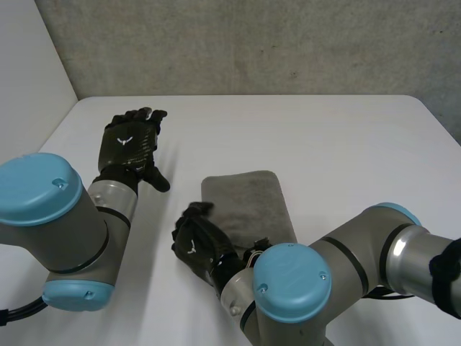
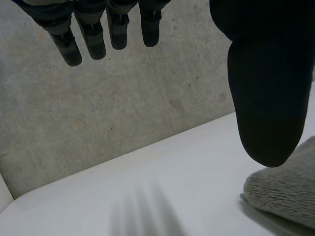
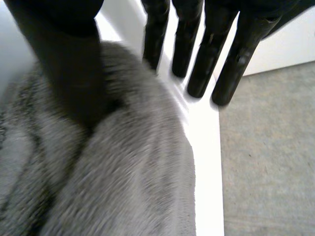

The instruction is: Fold the laundry

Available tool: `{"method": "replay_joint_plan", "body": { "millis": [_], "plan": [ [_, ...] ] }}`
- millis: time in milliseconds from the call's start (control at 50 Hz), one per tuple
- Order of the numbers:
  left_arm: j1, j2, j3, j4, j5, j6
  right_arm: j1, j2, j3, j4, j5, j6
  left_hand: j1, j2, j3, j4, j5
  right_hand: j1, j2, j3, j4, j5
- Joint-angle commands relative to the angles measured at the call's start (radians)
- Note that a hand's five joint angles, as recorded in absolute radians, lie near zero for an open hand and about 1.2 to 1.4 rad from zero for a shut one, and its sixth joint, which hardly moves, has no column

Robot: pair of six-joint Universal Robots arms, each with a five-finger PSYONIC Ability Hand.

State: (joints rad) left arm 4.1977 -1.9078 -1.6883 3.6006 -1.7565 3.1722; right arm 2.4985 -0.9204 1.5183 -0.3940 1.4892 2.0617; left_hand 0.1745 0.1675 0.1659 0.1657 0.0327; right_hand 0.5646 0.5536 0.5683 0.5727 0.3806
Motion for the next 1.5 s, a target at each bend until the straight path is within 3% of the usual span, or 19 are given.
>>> {"method": "replay_joint_plan", "body": {
  "millis": [20, 60, 120, 160, 240, 280, 340, 380, 500, 740, 960, 1060, 1100, 1120, 1220, 1260, 1280, 1380, 1500],
  "plan": [
    [-0.002, -0.008, -0.001, 0.000, 0.000, 0.000, -0.036, -0.132, 0.059, -0.002, 0.065, 0.169, 0.001, 0.008, 0.009, 0.010, -0.032, -0.390, -0.379, -0.394, -0.398, -0.381],
    [-0.004, -0.008, -0.001, 0.000, 0.012, 0.000, -0.101, -0.208, 0.091, 0.007, 0.072, 0.330, 0.001, 0.008, 0.009, 0.010, -0.032, -0.390, -0.379, -0.394, -0.398, -0.381],
    [-0.007, -0.008, -0.001, 0.000, 0.032, -0.001, -0.144, -0.244, 0.111, 0.014, 0.069, 0.414, 0.001, 0.008, 0.009, 0.010, -0.032, -0.390, -0.379, -0.394, -0.398, -0.381],
    [-0.008, -0.008, -0.001, 0.000, 0.043, -0.003, -0.223, -0.302, 0.143, 0.035, 0.057, 0.577, 0.001, 0.008, 0.009, 0.010, -0.032, -0.390, -0.379, -0.394, -0.398, -0.381],
    [-0.016, -0.013, -0.002, 0.000, 0.063, -0.008, -0.293, -0.325, 0.152, 0.080, 0.011, 0.724, 0.001, 0.008, 0.009, 0.010, -0.032, -0.390, -0.379, -0.394, -0.398, -0.381],
    [-0.027, -0.034, -0.001, -0.002, 0.089, -0.040, -0.366, -0.328, 0.152, 0.130, -0.073, 0.855, 0.001, 0.008, 0.009, 0.010, -0.032, -0.390, -0.379, -0.394, -0.398, -0.381],
    [-0.050, -0.057, 0.001, -0.003, 0.120, -0.078, -0.402, -0.322, 0.148, 0.152, -0.121, 0.916, 0.001, 0.008, 0.009, 0.010, -0.032, -0.390, -0.379, -0.394, -0.398, -0.381],
    [-0.059, -0.071, 0.002, -0.006, 0.138, -0.095, -0.452, -0.299, 0.137, 0.167, -0.217, 1.045, 0.001, 0.008, 0.009, 0.010, -0.032, -0.390, -0.379, -0.394, -0.398, -0.381],
    [-0.106, -0.155, 0.009, -0.008, 0.235, -0.106, -0.500, -0.201, 0.105, 0.179, -0.328, 1.215, 0.004, 0.011, 0.012, 0.013, -0.029, -0.390, -0.379, -0.394, -0.398, -0.381],
    [-0.139, -0.232, 0.027, -0.013, 0.262, -0.098, -0.507, -0.123, 0.094, 0.181, -0.328, 1.187, 0.004, 0.011, 0.012, 0.013, -0.029, -0.390, -0.379, -0.394, -0.398, -0.381],
    [-0.131, -0.011, 0.006, -0.074, 0.250, -0.101, -0.512, -0.339, 0.115, 0.207, -0.305, 1.167, 0.000, 0.007, 0.009, 0.009, -0.033, -0.390, -0.379, -0.394, -0.398, -0.381],
    [-0.094, 0.078, 0.038, -0.166, 0.232, -0.101, -0.512, -0.443, 0.095, 0.242, -0.210, 1.164, 0.000, 0.007, 0.009, 0.009, -0.033, -0.390, -0.379, -0.394, -0.398, -0.381],
    [-0.030, 0.142, 0.082, -0.232, 0.210, -0.104, -0.512, -0.501, 0.054, 0.294, -0.124, 1.160, 0.000, 0.007, 0.009, 0.009, -0.033, -0.390, -0.379, -0.394, -0.398, -0.381],
    [-0.030, 0.142, 0.082, -0.232, 0.210, -0.104, -0.512, -0.502, 0.054, 0.294, -0.124, 1.160, 0.000, 0.007, 0.009, 0.009, -0.033, -0.390, -0.379, -0.394, -0.398, -0.381],
    [0.032, 0.217, 0.174, -0.390, 0.195, -0.112, -0.514, -0.564, -0.049, 0.445, -0.020, 1.126, 0.007, 0.014, 0.015, 0.016, -0.026, -0.390, -0.379, -0.394, -0.398, -0.381],
    [0.057, 0.251, 0.258, -0.512, 0.195, -0.112, -0.533, -0.575, -0.104, 0.532, 0.031, 1.077, 0.018, 0.025, 0.027, 0.027, -0.014, -0.390, -0.379, -0.394, -0.398, -0.381],
    [0.058, 0.251, 0.259, -0.513, 0.195, -0.112, -0.533, -0.575, -0.104, 0.532, 0.031, 1.077, 0.018, 0.025, 0.027, 0.027, -0.014, -0.390, -0.379, -0.394, -0.398, -0.381],
    [0.113, 0.262, 0.426, -0.764, 0.196, -0.112, -0.555, -0.592, -0.136, 0.583, 0.082, 1.017, 0.057, 0.064, 0.065, 0.065, 0.024, -0.390, -0.379, -0.394, -0.398, -0.381],
    [0.122, 0.262, 0.472, -0.872, 0.198, -0.113, -0.561, -0.612, -0.144, 0.583, 0.088, 1.000, 0.057, 0.064, 0.065, 0.065, 0.024, -0.390, -0.379, -0.394, -0.398, -0.381]
  ]
}}
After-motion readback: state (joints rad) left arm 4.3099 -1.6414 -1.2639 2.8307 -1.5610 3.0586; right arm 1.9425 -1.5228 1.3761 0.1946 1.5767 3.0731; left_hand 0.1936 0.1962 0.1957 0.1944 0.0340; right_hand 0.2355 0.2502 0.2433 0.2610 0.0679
